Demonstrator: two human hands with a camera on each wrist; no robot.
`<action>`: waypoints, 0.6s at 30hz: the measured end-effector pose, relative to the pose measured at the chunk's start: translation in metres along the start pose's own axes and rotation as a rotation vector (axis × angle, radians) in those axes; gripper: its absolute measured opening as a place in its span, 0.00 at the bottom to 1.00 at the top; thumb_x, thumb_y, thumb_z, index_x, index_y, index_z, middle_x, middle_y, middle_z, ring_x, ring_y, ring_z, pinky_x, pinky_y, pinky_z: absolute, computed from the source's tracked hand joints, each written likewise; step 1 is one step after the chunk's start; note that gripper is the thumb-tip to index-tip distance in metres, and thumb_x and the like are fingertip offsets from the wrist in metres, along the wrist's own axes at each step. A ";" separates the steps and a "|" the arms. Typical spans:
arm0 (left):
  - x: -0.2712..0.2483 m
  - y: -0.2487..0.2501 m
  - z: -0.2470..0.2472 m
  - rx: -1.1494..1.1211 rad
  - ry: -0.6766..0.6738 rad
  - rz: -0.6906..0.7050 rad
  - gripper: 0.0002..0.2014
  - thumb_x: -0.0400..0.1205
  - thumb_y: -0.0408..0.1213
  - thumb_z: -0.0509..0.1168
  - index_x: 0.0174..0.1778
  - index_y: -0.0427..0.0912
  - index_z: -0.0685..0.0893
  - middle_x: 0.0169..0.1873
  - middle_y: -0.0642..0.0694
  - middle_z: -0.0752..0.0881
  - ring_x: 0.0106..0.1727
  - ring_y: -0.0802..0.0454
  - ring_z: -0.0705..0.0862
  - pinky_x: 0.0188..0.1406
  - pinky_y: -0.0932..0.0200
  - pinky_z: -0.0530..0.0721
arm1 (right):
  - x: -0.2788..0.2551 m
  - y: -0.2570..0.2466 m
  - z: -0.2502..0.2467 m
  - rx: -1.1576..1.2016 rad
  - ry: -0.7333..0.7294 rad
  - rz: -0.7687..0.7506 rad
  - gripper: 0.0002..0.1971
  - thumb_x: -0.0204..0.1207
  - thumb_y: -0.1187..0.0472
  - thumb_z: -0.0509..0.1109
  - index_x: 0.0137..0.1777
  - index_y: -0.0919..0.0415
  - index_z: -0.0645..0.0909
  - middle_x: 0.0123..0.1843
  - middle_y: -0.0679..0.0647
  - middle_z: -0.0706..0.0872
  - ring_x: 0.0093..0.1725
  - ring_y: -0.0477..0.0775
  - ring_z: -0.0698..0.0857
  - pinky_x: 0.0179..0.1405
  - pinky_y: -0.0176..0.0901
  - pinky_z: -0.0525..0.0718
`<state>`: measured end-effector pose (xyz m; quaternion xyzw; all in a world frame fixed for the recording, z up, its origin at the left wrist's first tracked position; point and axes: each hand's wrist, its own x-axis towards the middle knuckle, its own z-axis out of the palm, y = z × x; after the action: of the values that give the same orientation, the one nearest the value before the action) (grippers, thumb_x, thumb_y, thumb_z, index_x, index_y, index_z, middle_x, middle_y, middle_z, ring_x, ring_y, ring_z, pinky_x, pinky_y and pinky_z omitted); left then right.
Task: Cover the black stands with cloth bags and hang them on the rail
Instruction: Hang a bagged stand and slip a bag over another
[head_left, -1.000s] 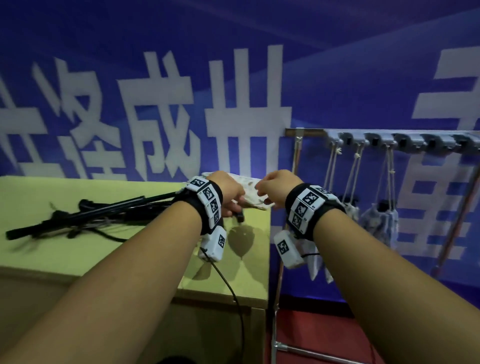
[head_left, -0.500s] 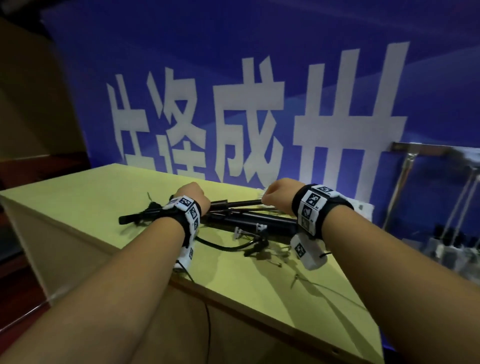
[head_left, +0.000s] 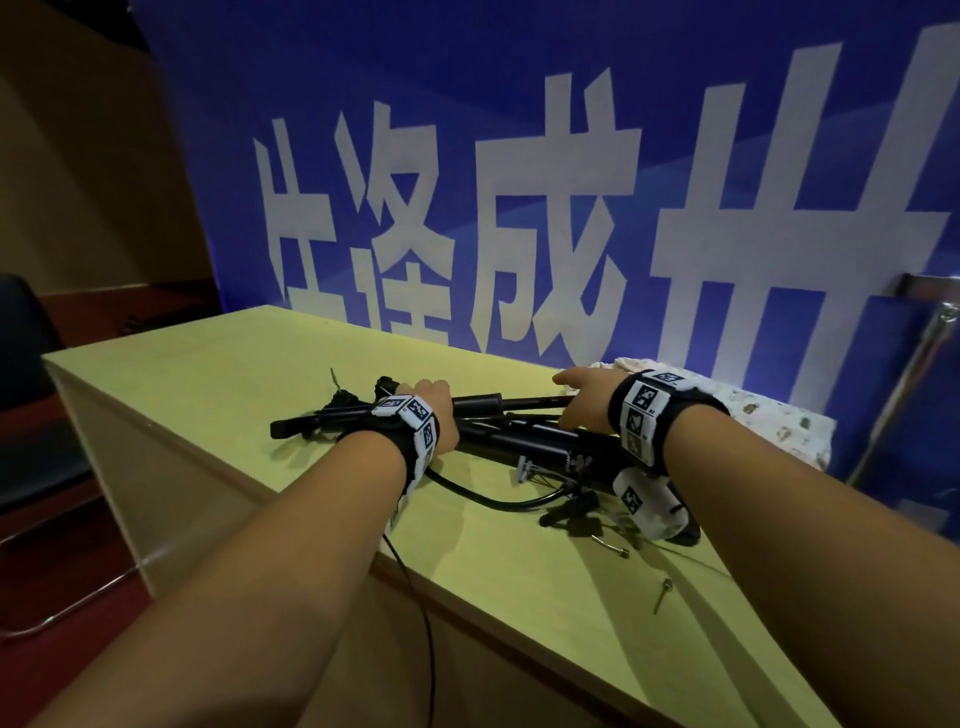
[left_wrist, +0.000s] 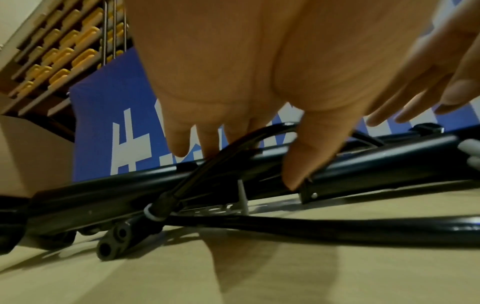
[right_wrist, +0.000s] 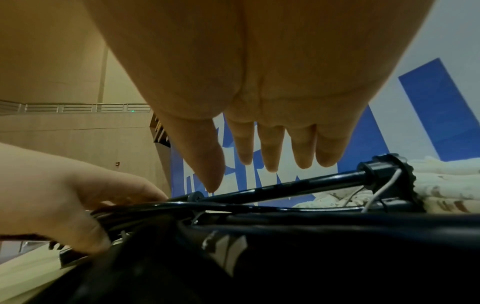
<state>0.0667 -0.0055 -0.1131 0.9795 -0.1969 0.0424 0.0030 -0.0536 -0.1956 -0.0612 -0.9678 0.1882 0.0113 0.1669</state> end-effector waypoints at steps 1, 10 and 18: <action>0.001 -0.003 -0.002 -0.004 0.017 0.001 0.20 0.84 0.37 0.68 0.72 0.40 0.77 0.70 0.39 0.80 0.69 0.38 0.81 0.64 0.49 0.79 | 0.002 0.001 0.002 -0.005 -0.001 0.003 0.36 0.87 0.57 0.74 0.92 0.46 0.65 0.88 0.57 0.73 0.84 0.63 0.76 0.76 0.53 0.78; -0.007 -0.010 -0.011 -0.015 -0.016 0.006 0.15 0.88 0.34 0.64 0.69 0.35 0.79 0.62 0.35 0.85 0.63 0.37 0.87 0.51 0.54 0.79 | 0.003 0.007 0.008 -0.030 0.006 -0.031 0.36 0.84 0.55 0.75 0.91 0.47 0.68 0.86 0.58 0.76 0.81 0.63 0.78 0.74 0.55 0.81; -0.024 -0.005 -0.056 -0.362 0.135 0.061 0.11 0.87 0.35 0.63 0.63 0.42 0.71 0.42 0.41 0.84 0.37 0.42 0.84 0.32 0.53 0.78 | -0.019 0.004 -0.006 0.187 0.149 -0.106 0.19 0.88 0.50 0.72 0.75 0.56 0.86 0.69 0.56 0.90 0.66 0.58 0.88 0.67 0.53 0.86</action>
<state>0.0425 0.0097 -0.0587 0.9516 -0.2301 0.0719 0.1908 -0.0726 -0.1943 -0.0549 -0.9547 0.1489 -0.0869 0.2425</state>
